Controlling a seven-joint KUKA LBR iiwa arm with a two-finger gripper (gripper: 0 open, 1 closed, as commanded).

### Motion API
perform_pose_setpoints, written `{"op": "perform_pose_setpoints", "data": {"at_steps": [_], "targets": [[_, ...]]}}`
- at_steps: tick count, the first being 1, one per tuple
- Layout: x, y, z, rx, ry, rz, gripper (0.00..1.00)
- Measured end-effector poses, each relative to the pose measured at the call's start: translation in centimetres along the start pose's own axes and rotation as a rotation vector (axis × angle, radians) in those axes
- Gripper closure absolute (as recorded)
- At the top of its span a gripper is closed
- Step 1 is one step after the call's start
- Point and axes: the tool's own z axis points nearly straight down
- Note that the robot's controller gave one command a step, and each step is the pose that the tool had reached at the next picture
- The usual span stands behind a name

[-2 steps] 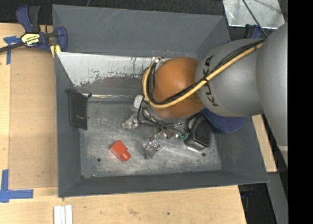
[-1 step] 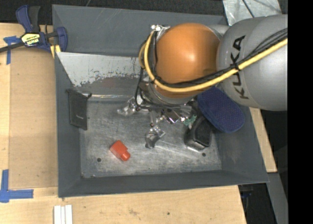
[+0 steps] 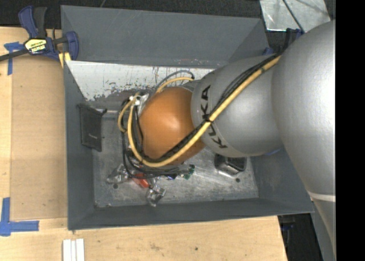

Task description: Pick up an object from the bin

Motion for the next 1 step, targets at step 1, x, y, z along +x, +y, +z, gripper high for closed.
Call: {"op": "perform_pose_setpoints", "data": {"at_steps": [1], "targets": [[2.17, -10.3, 1.04, 0.012, -0.004, -0.006, 0.0]]}}
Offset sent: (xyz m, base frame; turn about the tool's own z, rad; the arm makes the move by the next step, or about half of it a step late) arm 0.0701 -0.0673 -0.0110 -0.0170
